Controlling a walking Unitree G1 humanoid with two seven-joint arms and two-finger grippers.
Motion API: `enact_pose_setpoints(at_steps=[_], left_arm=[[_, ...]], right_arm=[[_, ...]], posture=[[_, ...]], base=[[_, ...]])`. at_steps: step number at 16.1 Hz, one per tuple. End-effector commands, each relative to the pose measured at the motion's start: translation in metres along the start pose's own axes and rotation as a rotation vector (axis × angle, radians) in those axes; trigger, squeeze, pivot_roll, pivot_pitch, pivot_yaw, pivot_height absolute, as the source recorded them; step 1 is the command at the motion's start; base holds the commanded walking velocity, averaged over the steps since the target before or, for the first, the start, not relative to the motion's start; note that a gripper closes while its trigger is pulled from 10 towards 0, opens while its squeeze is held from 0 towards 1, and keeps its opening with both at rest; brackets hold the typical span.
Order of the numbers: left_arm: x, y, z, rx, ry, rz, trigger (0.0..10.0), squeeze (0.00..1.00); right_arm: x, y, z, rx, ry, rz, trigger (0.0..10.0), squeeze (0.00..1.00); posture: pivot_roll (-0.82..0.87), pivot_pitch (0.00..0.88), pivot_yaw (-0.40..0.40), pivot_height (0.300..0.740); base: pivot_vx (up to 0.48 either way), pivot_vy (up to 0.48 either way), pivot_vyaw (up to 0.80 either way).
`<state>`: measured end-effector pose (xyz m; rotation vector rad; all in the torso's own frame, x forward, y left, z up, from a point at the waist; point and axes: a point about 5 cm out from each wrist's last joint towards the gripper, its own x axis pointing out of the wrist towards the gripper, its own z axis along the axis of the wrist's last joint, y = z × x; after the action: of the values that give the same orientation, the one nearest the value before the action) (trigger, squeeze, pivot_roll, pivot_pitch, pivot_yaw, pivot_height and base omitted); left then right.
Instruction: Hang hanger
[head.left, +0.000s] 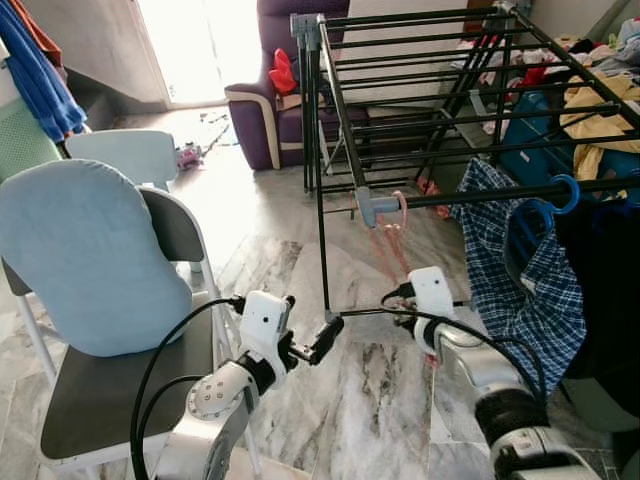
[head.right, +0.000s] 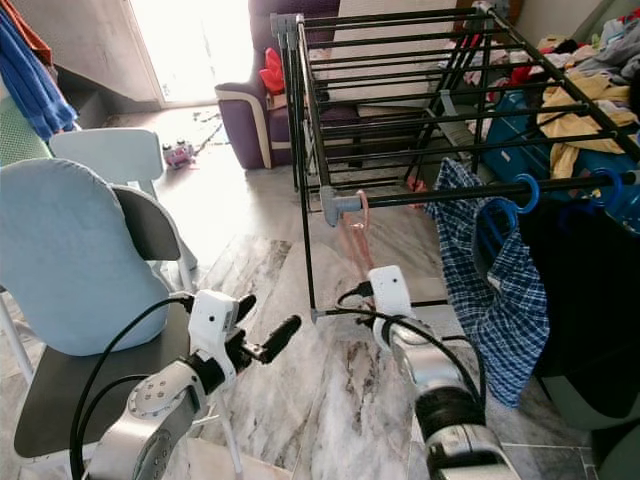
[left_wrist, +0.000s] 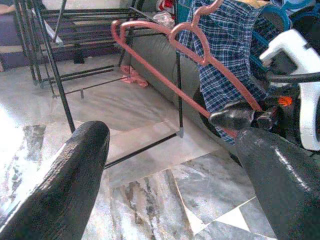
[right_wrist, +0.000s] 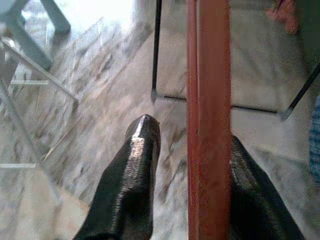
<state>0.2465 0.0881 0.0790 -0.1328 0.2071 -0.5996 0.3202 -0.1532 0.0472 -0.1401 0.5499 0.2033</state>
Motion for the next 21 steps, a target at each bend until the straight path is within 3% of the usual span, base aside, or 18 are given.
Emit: enact_pose_setpoints(at_steps=[1, 5, 6, 7, 9, 13, 16, 21], left_arm=[[-0.002, 0.000, 0.002, 0.018, 0.005, 0.006, 10.0, 0.00], [-0.006, 0.001, 0.002, 0.052, 0.007, 0.026, 10.0, 0.00], [-0.012, 0.008, 0.004, 0.074, 0.001, 0.080, 10.0, 0.00], [-0.016, 0.010, 0.004, 0.077, -0.001, 0.090, 10.0, 0.00], [-0.025, 0.016, 0.003, 0.082, -0.003, 0.128, 10.0, 0.00], [-0.024, 0.013, 0.004, 0.086, -0.006, 0.126, 10.0, 0.00], [-0.026, 0.013, 0.006, 0.093, -0.020, 0.144, 10.0, 0.00], [-0.031, 0.027, 0.010, 0.101, -0.067, 0.262, 10.0, 0.00]], right_arm=[[-0.002, 0.004, 0.003, -0.021, -0.026, 0.006, 10.0, 1.00], [-0.018, 0.003, 0.007, -0.092, -0.150, -0.025, 10.0, 1.00], [-0.028, 0.001, 0.010, -0.153, -0.208, -0.045, 10.0, 1.00], [-0.032, 0.000, 0.009, -0.158, -0.211, -0.053, 10.0, 1.00], [-0.042, -0.003, 0.007, -0.152, -0.235, -0.075, 10.0, 1.00], [-0.050, -0.002, 0.011, -0.133, -0.267, -0.080, 10.0, 1.00], [-0.065, -0.005, 0.018, -0.102, -0.353, -0.112, 10.0, 1.00], [-0.078, -0.007, 0.022, -0.088, -0.418, -0.157, 10.0, 1.00]], posture=[[-0.13, 0.000, 0.039, 0.736], [-0.13, 0.000, 0.042, 0.736], [-0.13, 0.000, 0.046, 0.736], [-0.13, 0.000, 0.046, 0.736], [-0.12, 0.000, 0.047, 0.736], [-0.12, 0.000, 0.045, 0.736], [-0.13, 0.000, 0.044, 0.736], [-0.13, 0.000, 0.047, 0.736]], base=[[0.000, 0.000, 0.00], [0.000, 0.000, 0.00], [0.000, 0.000, 0.00], [0.000, 0.000, 0.00], [0.000, 0.000, 0.00], [0.000, 0.000, 0.00], [0.000, 0.000, 0.00], [0.000, 0.000, 0.00]])
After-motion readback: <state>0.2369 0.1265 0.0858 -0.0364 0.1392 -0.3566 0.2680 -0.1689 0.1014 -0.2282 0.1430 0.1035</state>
